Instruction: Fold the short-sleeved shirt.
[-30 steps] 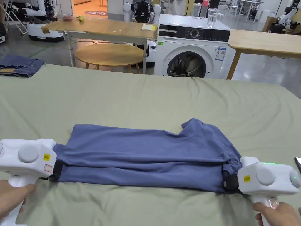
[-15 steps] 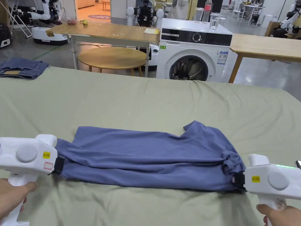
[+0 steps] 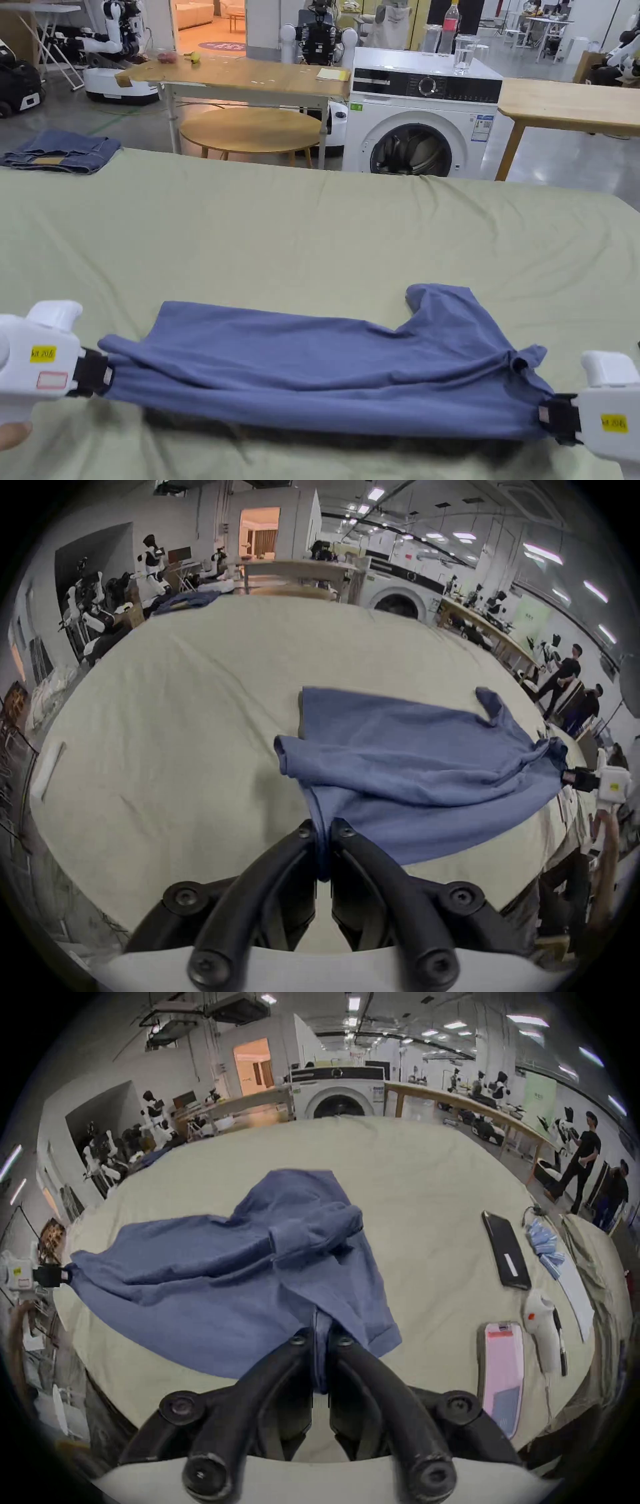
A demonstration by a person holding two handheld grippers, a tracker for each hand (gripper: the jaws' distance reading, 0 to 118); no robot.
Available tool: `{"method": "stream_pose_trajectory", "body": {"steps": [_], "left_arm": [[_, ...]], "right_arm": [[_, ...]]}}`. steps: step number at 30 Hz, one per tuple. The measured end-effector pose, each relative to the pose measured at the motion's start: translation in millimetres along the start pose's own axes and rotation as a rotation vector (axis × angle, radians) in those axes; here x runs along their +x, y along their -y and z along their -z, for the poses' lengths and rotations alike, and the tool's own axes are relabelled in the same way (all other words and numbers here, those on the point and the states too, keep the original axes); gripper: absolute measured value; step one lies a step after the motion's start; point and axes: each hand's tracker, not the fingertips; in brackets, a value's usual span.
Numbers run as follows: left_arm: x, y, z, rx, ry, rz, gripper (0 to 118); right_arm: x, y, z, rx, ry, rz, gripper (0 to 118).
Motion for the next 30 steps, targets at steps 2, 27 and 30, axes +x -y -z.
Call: {"method": "stream_pose_trajectory", "body": {"steps": [2,27,30], "left_arm": [[-1,19,7,-0.026,-0.017,0.001,0],[54,15,0,0.208,-0.058,0.036,32],[71,10,-15,0.351,-0.074,0.059,32]], "right_arm": [[-7,19,4,-0.042,0.025,-0.047,4],[-63,5,-26,0.213,0.118,-0.001,40],[-83,-2,-30,0.330,0.113,0.000,34]]}}
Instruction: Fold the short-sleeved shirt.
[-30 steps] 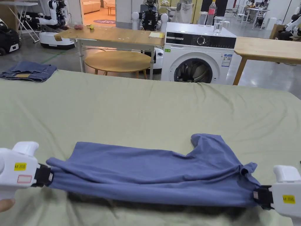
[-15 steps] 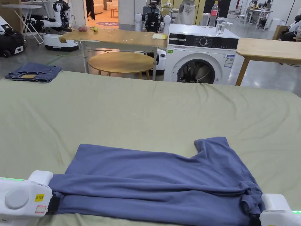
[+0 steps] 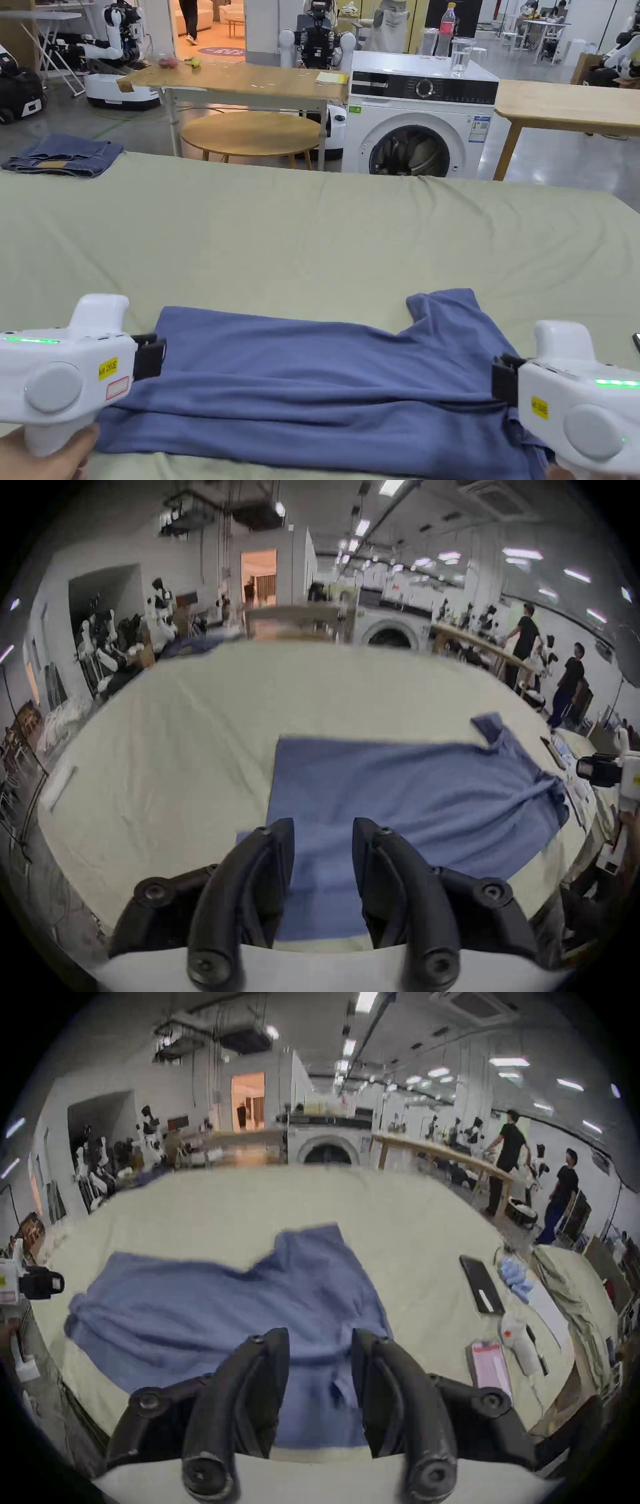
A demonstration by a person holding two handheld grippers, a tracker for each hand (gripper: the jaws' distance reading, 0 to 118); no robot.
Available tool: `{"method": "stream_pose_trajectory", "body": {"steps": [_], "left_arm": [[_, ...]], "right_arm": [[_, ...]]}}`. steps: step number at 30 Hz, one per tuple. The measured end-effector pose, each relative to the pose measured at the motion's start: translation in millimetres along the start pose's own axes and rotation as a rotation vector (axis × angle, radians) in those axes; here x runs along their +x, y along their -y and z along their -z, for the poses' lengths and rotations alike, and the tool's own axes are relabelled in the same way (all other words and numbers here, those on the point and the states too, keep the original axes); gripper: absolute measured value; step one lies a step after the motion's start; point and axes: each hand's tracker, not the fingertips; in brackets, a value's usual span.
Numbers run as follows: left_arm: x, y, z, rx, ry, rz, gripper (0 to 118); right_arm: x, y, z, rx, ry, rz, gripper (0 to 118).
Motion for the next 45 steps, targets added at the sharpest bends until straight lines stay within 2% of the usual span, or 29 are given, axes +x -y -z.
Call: {"method": "stream_pose_trajectory", "body": {"steps": [1,2,3,4,5,6,11,15,24,25,27,28,30,33,35,37,38,40,45], "left_arm": [[4,-2,-4,0.045,-0.007,0.002,32],[5,-4,-3,0.086,-0.017,-0.001,30],[9,-5,-4,0.107,-0.022,-0.007,21],[11,-8,-5,0.119,-0.022,-0.005,6],[14,-9,-4,0.118,-0.028,-0.006,0],[13,-11,1,0.124,-0.036,-0.014,0],[-2,-23,27,0.065,-0.019,-0.058,0],[-29,-43,66,-0.048,-0.008,-0.091,0],[-68,-94,169,-0.334,0.031,-0.085,0],[-71,-97,180,-0.364,0.035,-0.081,5],[-72,-102,198,-0.423,0.051,-0.091,38],[-73,-103,205,-0.426,0.050,-0.096,46],[-72,-104,220,-0.451,0.038,-0.094,51],[-66,-97,243,-0.539,0.029,-0.052,51],[-58,-89,250,-0.577,-0.001,0.022,51],[-46,-87,242,-0.507,-0.038,0.071,46],[-45,-86,244,-0.502,-0.047,0.081,35],[-38,-82,241,-0.473,-0.030,0.136,2],[-44,-79,234,-0.415,-0.023,0.122,0]], "right_arm": [[-7,-1,0,0.032,-0.008,0.002,25],[-13,-2,0,0.060,-0.018,0.008,8],[-19,-4,2,0.075,-0.019,0.013,0],[-24,-4,3,0.087,-0.023,0.022,0],[-28,-5,4,0.105,-0.048,0.046,0],[-32,-6,7,0.118,-0.074,0.060,0],[-49,-7,19,0.117,-0.095,0.024,0],[-51,-6,30,0.091,-0.153,0.029,0],[-42,-3,54,0.029,-0.140,0.020,0],[-41,-3,56,0.021,-0.138,0.018,0],[-38,-1,60,0.004,-0.129,0.010,0],[-37,0,62,-0.003,-0.125,0.008,0],[-33,2,65,-0.022,-0.119,0.007,0],[-28,6,72,-0.049,-0.109,0.009,0],[-25,8,76,-0.068,-0.101,0.006,0],[-22,8,78,-0.083,-0.098,0.007,0],[-20,7,79,-0.090,-0.098,0.009,0],[-16,3,83,-0.108,-0.100,0.014,0],[-1,-26,98,-0.149,-0.082,0.037,0]]}}
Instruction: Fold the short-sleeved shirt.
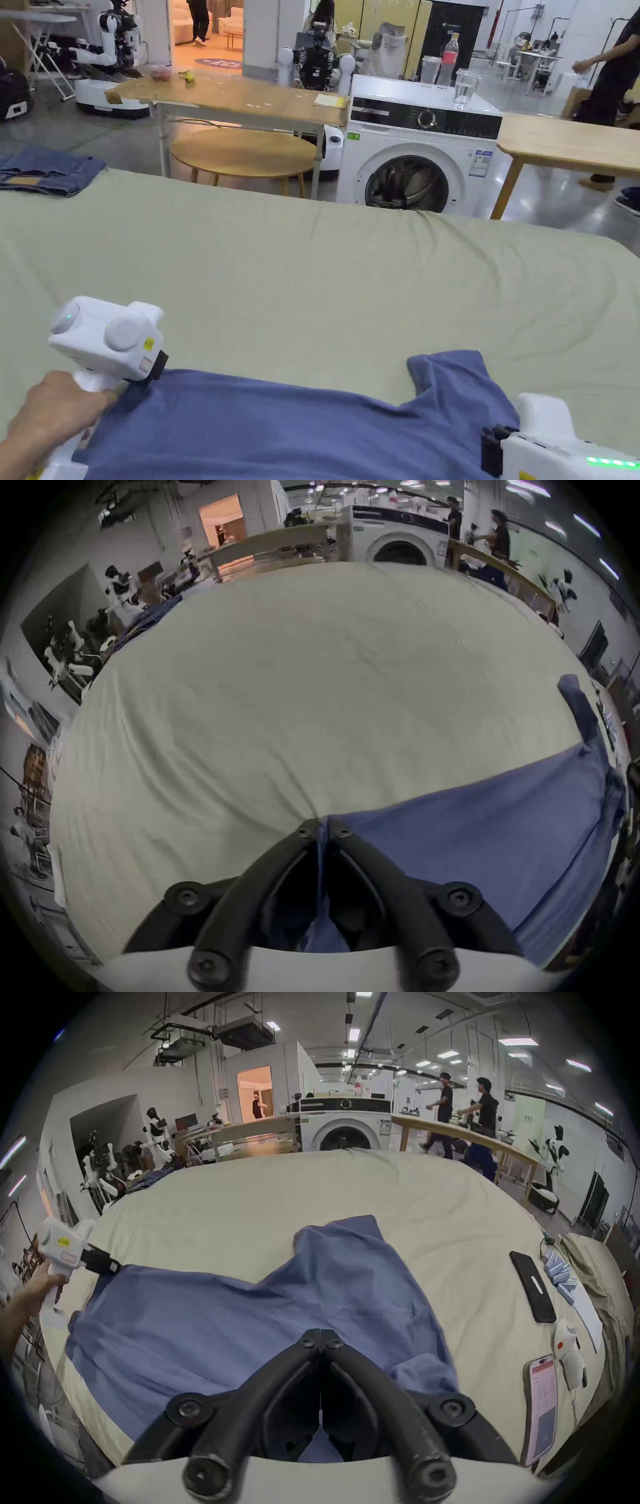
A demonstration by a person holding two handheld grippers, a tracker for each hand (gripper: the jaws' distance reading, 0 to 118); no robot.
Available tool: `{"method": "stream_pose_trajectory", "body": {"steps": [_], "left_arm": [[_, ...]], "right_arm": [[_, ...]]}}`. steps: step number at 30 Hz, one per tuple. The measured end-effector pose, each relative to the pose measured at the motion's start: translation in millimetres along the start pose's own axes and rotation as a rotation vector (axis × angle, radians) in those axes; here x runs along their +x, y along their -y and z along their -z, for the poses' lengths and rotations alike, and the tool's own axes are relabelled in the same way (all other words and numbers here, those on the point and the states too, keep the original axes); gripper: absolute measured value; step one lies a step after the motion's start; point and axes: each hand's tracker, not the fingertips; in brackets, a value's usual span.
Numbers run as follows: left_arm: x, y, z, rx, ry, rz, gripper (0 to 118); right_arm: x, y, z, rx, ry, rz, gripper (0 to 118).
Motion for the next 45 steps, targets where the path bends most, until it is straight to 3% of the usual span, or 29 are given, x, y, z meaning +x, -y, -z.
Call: {"method": "stream_pose_trajectory", "body": {"steps": [4,8,9,10,11,12,17,24,26,27,28,29,35,45], "left_arm": [[-6,9,-30,0.086,0.041,-0.054,0],[-9,18,-61,0.158,0.061,-0.080,0],[-10,20,-67,0.170,0.069,-0.093,0],[-11,22,-72,0.176,0.071,-0.102,0],[-12,24,-76,0.186,0.075,-0.103,0],[-13,26,-79,0.196,0.075,-0.111,0],[-13,33,-85,0.204,0.078,-0.123,0],[-11,41,-81,0.174,0.064,-0.118,0],[-10,42,-82,0.170,0.064,-0.119,0],[-10,43,-82,0.169,0.062,-0.118,0],[-10,43,-82,0.169,0.062,-0.118,0],[-9,43,-82,0.170,0.061,-0.117,0],[-12,44,-85,0.172,0.072,-0.134,0],[-12,58,-112,0.207,0.088,-0.132,0]], "right_arm": [[17,-37,17,-0.042,0.050,-0.009,0],[38,-74,57,-0.139,0.063,0.030,0],[43,-82,69,-0.157,0.063,0.034,3],[47,-88,80,-0.178,0.065,0.031,15],[50,-93,93,-0.214,0.074,0.021,36],[54,-95,104,-0.245,0.079,0.023,48],[68,-104,148,-0.311,0.045,0.046,51],[72,-94,182,-0.392,0.022,0.012,50],[72,-93,180,-0.383,0.018,0.014,45],[73,-92,180,-0.377,0.013,0.011,33],[75,-93,179,-0.369,0.000,0.005,8],[76,-93,178,-0.360,-0.009,0.005,0],[77,-87,155,-0.295,-0.064,0.025,0],[87,-76,46,-0.109,-0.128,0.089,0]]}}
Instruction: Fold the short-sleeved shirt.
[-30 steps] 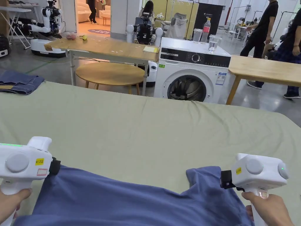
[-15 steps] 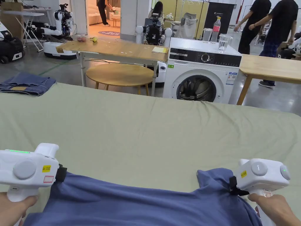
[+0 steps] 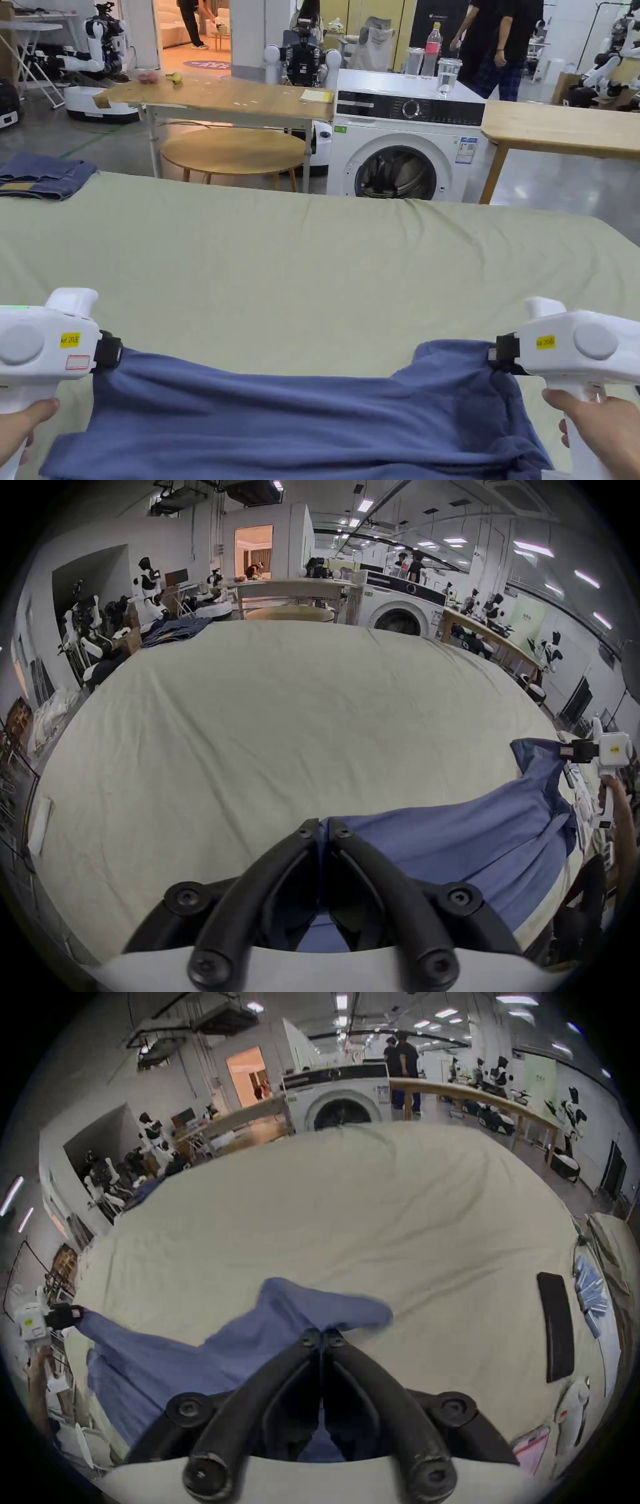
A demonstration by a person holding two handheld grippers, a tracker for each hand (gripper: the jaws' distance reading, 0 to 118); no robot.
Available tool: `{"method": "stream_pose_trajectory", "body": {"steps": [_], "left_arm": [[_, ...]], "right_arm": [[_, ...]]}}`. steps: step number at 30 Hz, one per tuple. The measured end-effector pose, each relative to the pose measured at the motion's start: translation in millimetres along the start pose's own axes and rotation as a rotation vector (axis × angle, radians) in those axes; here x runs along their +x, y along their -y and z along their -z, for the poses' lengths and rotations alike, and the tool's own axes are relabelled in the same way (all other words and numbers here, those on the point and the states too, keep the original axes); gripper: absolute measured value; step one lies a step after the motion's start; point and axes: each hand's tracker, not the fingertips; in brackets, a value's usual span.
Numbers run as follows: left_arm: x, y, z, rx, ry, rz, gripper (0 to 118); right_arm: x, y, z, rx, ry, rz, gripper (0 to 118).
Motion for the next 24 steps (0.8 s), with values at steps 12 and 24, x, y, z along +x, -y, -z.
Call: {"method": "stream_pose_trajectory", "body": {"steps": [12,24], "left_arm": [[-8,37,-61,0.056,0.037,-0.013,0],[-18,109,-73,-0.080,0.063,-0.034,0]], "right_arm": [[-16,65,-102,0.059,0.072,-0.072,0],[-23,139,-126,-0.087,0.152,-0.188,0]]}}
